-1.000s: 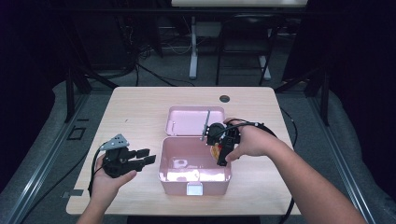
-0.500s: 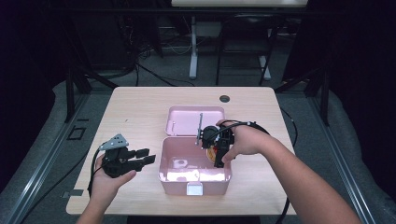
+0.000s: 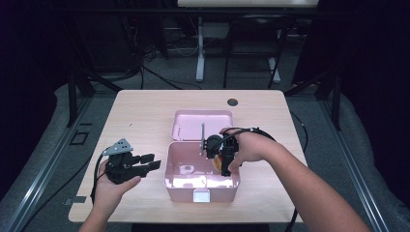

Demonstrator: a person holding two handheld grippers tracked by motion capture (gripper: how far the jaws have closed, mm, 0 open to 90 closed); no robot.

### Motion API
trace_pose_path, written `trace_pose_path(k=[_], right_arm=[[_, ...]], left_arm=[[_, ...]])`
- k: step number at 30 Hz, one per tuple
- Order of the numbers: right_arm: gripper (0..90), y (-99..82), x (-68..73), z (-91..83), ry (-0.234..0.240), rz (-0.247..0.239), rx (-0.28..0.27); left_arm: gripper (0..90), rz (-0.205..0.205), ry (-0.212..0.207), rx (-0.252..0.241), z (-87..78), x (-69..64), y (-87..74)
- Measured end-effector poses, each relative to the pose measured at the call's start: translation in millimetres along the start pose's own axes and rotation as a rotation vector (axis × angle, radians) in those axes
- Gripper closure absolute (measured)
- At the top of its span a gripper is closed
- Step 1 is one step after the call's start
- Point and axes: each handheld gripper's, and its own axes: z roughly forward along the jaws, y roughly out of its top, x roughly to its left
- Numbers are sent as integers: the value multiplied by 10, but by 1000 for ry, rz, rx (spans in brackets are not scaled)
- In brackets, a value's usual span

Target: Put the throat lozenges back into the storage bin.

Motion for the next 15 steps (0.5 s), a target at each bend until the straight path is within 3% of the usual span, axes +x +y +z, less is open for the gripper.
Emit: trace_pose_path(k=[6,12,15], right_arm=[[197,3,-3,46,-15,-17,14],[197,20,1,103,-9,-23,33],[197,20,-7,131,4,-11,17]], left_arm=[[582,3,-3,4,-13,2,6],[582,-1,0,-1,-3,1,0],[582,-4,-2,1,-7,3,1]])
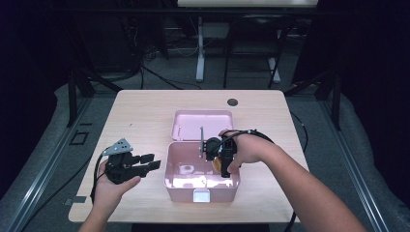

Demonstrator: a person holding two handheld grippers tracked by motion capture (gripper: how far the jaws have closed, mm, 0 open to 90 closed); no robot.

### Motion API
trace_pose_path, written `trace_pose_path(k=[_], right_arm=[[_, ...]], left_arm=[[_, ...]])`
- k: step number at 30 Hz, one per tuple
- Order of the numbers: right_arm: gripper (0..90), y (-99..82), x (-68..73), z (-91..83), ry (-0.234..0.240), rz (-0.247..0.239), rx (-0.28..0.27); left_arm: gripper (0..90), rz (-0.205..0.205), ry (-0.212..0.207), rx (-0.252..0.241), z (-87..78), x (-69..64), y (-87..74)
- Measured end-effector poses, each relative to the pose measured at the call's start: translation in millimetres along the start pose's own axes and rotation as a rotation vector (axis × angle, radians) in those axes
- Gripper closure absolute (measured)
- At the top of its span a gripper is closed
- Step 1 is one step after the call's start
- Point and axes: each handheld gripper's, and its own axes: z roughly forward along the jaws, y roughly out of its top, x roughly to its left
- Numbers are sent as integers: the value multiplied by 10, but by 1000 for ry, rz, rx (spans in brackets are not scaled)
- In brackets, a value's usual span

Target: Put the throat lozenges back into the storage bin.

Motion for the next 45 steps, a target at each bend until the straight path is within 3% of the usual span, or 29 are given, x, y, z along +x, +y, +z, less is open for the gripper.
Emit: trace_pose_path(k=[13,20,45], right_arm=[[197,-15,1,168,16,0,10],[197,3,10,224,-2,-13,27],[197,21,-3,483,21,36,43]], left_arm=[[582,-1,3,8,22,15,-13],[582,-2,5,7,19,19,-14],[582,-5,10,10,30,28,-21]])
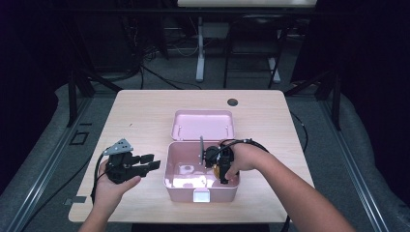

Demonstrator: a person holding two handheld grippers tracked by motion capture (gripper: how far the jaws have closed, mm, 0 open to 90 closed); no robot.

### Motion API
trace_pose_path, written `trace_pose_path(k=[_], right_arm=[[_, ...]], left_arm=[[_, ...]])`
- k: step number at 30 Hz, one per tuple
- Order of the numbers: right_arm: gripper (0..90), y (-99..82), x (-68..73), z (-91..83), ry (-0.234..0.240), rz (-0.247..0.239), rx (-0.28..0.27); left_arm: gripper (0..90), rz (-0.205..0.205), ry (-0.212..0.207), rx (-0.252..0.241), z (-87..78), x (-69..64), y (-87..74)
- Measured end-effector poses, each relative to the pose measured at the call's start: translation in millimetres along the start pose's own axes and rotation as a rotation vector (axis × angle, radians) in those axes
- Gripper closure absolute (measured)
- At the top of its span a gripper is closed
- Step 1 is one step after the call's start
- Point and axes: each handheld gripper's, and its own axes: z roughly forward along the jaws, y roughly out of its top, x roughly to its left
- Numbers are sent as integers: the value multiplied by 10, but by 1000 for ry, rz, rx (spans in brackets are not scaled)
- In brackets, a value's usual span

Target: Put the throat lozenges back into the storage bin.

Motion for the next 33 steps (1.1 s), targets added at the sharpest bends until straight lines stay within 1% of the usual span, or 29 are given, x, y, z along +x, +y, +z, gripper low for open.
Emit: trace_pose_path(k=[10,14,17,20,21,24,30,33], right_arm=[[197,21,-1,25,-9,5,-5],[197,25,0,26,-17,-4,0],[197,30,20,23,-11,-4,-6],[197,35,48,40,-2,-18,-18],[197,39,58,52,-2,-24,-10],[197,37,53,87,-14,-26,-4],[197,27,48,120,-19,-45,-18],[197,29,54,134,-25,-54,-8]], left_arm=[[583,1,2,1,-9,2,1],[582,6,2,3,-9,3,3],[582,6,2,2,-12,3,4],[582,3,2,-1,-12,6,3],[582,1,2,-1,-11,5,2],[582,1,2,1,-10,3,2],[582,0,2,-1,-8,7,0],[582,-1,1,-1,-3,5,-1]])
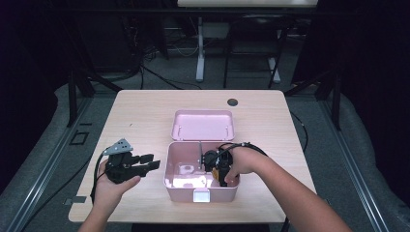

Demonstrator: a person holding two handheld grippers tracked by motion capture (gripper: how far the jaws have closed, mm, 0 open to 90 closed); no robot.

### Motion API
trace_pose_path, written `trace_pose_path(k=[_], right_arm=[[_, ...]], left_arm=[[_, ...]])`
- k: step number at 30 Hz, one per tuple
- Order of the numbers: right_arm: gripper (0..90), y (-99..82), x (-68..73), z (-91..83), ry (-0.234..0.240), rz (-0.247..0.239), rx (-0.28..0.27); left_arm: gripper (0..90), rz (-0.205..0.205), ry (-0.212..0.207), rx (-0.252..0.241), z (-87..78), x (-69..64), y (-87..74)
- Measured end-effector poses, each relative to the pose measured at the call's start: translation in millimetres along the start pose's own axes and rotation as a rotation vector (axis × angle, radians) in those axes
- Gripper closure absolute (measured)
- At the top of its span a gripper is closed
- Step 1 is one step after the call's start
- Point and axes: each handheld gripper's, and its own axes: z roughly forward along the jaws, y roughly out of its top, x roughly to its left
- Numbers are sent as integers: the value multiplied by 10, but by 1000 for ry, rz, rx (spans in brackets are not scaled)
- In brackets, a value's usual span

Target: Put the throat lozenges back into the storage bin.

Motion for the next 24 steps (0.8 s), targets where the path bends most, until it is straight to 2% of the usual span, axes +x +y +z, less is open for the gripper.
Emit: trace_pose_path(k=[10,13,16,24], right_arm=[[197,9,2,52,-11,-10,8],[196,7,13,68,6,-6,0],[197,2,13,76,-6,-14,-5],[196,-4,7,69,-1,-1,-19]], left_arm=[[582,9,-2,8,6,1,-1],[582,8,-3,8,8,0,-1],[582,3,-3,9,11,-1,-3],[583,4,-2,9,11,0,-3]])
